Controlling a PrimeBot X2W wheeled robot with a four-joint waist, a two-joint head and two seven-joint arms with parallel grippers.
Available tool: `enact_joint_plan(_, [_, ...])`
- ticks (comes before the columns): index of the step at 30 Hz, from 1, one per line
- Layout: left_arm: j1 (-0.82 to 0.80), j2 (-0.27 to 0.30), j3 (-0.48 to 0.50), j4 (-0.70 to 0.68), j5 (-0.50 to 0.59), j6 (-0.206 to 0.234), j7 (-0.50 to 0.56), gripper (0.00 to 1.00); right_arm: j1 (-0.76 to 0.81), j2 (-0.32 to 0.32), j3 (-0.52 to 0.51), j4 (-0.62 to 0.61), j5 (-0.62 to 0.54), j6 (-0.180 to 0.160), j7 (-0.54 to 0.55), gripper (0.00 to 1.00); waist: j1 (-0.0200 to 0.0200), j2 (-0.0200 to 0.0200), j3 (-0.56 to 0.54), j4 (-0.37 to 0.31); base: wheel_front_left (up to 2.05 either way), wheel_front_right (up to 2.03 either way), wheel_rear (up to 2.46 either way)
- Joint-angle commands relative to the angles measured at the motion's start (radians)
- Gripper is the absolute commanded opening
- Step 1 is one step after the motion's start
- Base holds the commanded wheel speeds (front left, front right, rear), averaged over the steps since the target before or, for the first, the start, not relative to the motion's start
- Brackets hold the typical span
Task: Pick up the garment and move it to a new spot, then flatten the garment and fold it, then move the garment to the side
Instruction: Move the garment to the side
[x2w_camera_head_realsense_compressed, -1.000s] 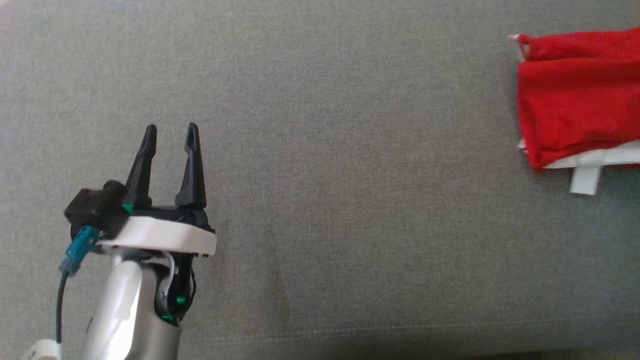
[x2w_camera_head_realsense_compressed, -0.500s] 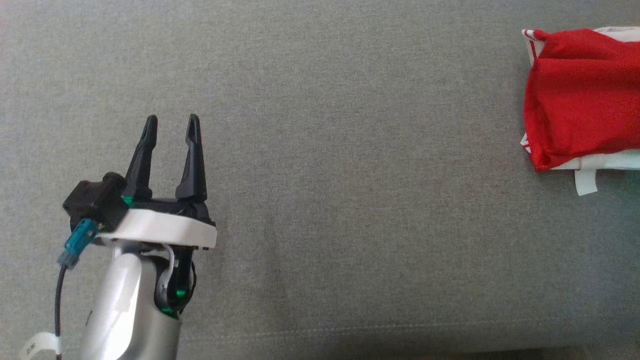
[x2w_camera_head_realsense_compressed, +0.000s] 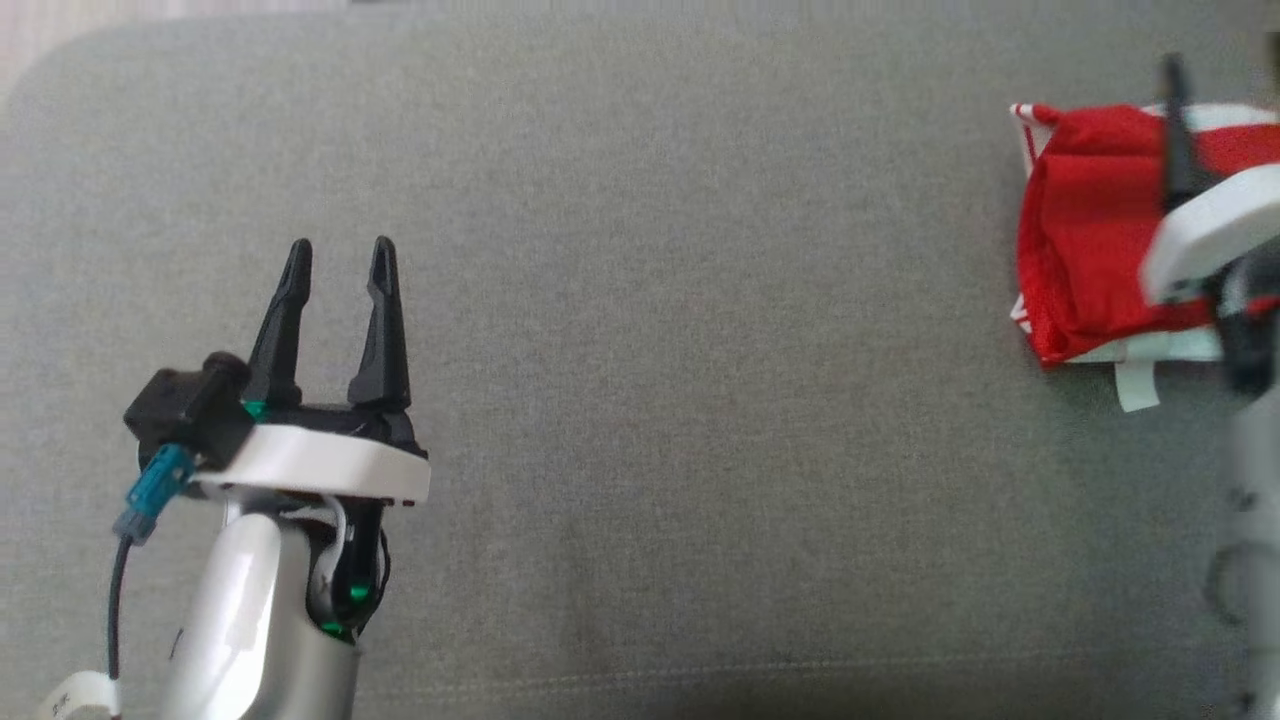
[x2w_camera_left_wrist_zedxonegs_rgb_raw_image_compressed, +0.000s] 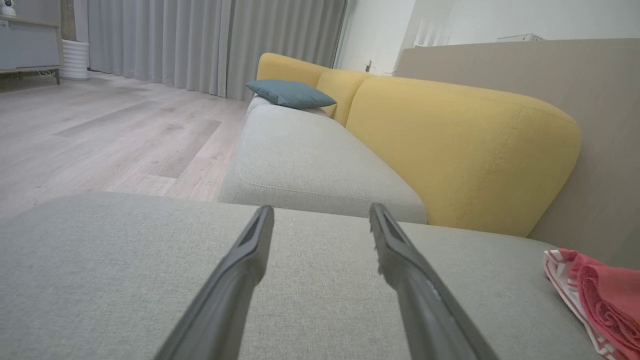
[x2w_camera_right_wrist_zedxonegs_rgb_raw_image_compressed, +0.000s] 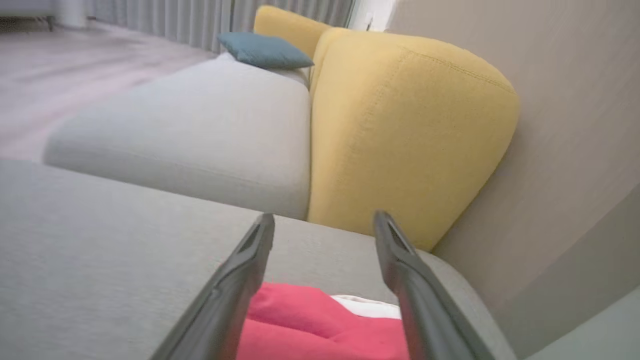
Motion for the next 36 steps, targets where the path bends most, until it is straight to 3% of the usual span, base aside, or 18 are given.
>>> enact_joint_plan(1, [-0.010,0.011,0.034,-0.036,0.008,0.004,-0.005,1.00,0.026,0.031,0.023,-0.045,0.032,-0.001,-0.025,1.00,-0.0001,0.0000,-0.034,0.003,0.00,0.00,0.00])
enact_joint_plan(6, [0.027,0.011,0.031,-0.039,0.010,0.009,-0.005,1.00,0.108,0.155,0.059,-0.078,0.109,-0.001,-0.112,1.00,-0.0001,0.0000,-0.098,0.010,0.00,0.00,0.00])
enact_joint_plan(11, [0.072,0.011,0.020,-0.035,0.011,0.016,-0.005,1.00,0.232,0.218,0.085,-0.094,0.172,-0.001,-0.208,1.00,-0.0001,0.0000,-0.154,0.021,0.00,0.00,0.00])
enact_joint_plan(21, [0.173,0.011,-0.022,-0.030,0.014,0.041,-0.005,1.00,0.421,0.227,0.173,-0.090,0.306,-0.001,-0.348,1.00,-0.0001,0.0000,-0.213,0.019,0.00,0.00,0.00])
enact_joint_plan(31, [0.192,0.011,-0.016,-0.056,0.036,0.072,-0.005,1.00,0.444,0.228,0.197,-0.083,0.320,-0.001,-0.372,1.00,-0.0001,0.0000,-0.216,0.017,0.00,0.00,0.00])
enact_joint_plan(36, [0.195,0.011,-0.016,-0.064,0.053,0.067,-0.005,1.00,0.443,0.228,0.196,-0.080,0.320,-0.001,-0.375,1.00,-0.0001,0.0000,-0.215,0.015,0.00,0.00,0.00])
